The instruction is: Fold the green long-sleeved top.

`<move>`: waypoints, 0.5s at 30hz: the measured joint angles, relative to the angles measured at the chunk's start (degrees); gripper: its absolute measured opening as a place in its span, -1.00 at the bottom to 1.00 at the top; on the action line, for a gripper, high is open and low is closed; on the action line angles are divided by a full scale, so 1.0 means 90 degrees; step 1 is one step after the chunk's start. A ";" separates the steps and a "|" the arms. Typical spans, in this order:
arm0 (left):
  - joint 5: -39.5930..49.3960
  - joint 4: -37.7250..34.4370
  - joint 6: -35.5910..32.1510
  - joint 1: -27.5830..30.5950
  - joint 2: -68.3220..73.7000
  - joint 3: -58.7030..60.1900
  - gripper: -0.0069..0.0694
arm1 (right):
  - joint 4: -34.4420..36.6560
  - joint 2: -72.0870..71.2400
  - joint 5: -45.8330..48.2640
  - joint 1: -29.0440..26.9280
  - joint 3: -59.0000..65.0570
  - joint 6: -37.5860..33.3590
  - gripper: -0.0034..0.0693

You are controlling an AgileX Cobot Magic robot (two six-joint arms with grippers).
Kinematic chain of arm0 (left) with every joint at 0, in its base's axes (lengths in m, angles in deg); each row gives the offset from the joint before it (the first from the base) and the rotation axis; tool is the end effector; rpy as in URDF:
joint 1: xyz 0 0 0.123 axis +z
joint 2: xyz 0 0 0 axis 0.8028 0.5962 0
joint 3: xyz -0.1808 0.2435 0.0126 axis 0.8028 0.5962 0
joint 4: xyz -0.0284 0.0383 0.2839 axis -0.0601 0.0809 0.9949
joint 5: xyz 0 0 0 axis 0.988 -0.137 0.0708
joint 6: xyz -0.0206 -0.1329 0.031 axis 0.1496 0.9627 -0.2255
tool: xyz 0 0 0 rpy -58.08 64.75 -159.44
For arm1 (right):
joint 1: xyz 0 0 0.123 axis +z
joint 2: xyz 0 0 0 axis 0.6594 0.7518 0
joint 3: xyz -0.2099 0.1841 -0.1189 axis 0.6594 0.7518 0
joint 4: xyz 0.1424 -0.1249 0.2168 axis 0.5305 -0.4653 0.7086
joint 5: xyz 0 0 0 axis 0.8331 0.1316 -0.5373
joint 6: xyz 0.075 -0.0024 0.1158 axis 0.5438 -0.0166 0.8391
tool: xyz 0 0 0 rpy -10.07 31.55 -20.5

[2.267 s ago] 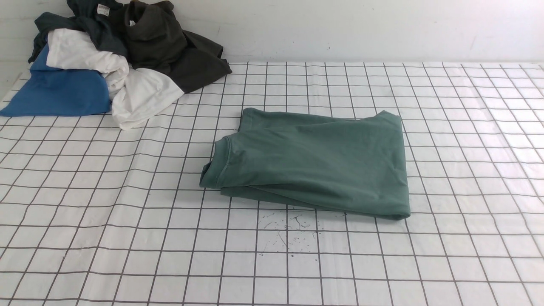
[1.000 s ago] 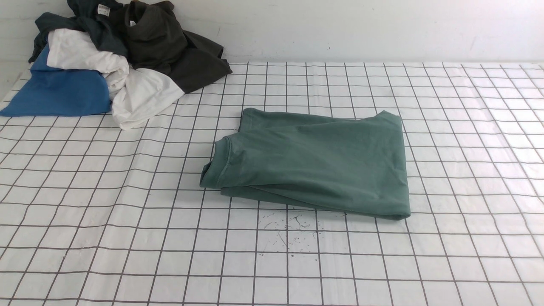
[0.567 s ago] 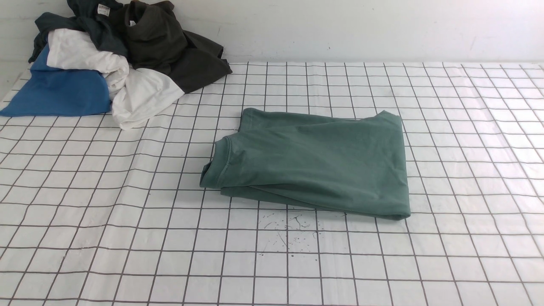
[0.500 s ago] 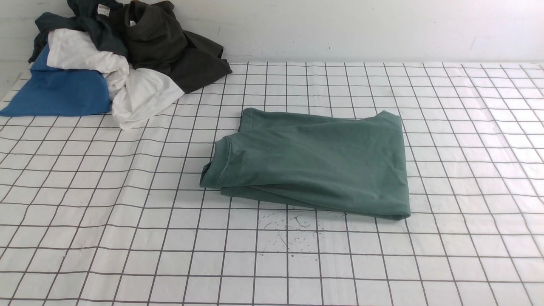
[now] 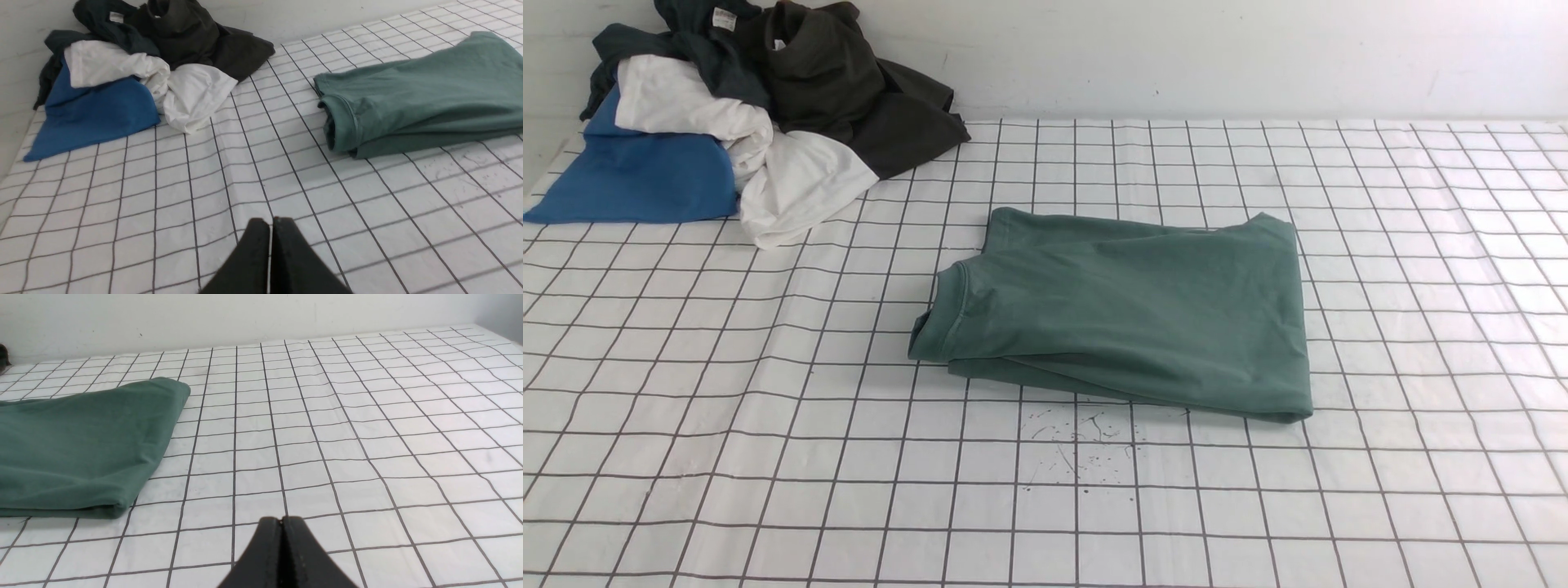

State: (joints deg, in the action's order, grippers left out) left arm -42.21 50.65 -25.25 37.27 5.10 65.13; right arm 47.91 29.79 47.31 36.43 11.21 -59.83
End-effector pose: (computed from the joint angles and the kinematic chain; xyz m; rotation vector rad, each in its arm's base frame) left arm 0.0834 -0.0146 0.2720 0.2676 1.7805 -0.0927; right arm 0.1158 -0.0112 0.1594 0.1442 1.8471 -0.0235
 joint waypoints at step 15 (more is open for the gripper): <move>-0.2447 -0.0668 -0.0254 0.2031 -0.0083 0.2446 -0.84 | 0.0033 0.0000 0.0018 0.0000 -0.0007 0.0000 -0.95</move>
State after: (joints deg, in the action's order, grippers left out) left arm -64.23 44.64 -27.54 55.54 4.35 87.15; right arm 48.21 29.79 47.47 36.43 11.14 -59.83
